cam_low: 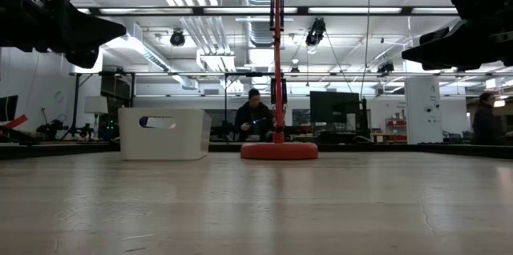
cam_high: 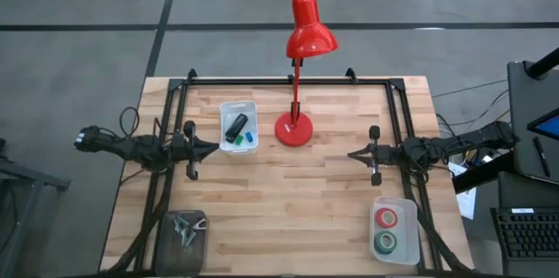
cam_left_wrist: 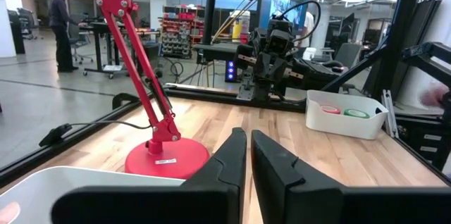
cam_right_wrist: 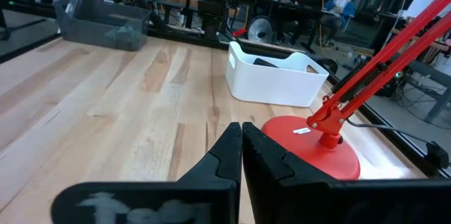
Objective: Pick and place Stapler, Stapler remover, tape
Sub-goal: Return to Home Position
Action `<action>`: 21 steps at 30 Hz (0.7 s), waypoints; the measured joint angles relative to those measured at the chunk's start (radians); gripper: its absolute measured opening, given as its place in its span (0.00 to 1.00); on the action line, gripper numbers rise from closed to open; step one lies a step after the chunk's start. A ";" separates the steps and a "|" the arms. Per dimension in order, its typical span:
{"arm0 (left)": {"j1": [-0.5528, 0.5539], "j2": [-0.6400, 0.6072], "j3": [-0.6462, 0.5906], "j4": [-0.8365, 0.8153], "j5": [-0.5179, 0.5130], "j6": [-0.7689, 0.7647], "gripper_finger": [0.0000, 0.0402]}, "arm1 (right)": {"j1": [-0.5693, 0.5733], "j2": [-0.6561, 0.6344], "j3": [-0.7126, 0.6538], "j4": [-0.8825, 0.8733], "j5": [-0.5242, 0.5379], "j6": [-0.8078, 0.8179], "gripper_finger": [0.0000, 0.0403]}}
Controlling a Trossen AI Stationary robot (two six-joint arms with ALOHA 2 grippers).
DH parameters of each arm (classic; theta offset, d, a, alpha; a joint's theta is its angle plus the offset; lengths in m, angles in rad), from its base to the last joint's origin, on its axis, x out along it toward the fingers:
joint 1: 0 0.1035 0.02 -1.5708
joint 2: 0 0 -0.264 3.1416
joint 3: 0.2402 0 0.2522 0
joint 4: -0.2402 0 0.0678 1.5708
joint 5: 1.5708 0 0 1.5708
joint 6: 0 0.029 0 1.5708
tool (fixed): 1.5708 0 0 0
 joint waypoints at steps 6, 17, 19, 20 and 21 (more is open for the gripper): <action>0.000 0.000 0.000 0.000 0.000 0.000 0.06 | 0.000 0.000 0.000 0.000 0.000 0.000 0.02; 0.000 0.000 0.000 0.000 0.000 0.000 0.06 | 0.000 0.000 0.000 0.000 0.000 0.000 0.02; 0.000 0.000 0.000 0.000 0.000 0.000 0.07 | 0.000 0.000 0.000 0.000 0.000 0.000 0.02; 0.000 0.000 0.000 0.000 0.000 0.000 0.07 | 0.000 0.000 0.000 0.000 0.000 0.000 0.02; 0.000 0.000 0.000 0.000 0.000 0.000 0.07 | 0.000 0.000 0.000 0.000 0.000 0.000 0.02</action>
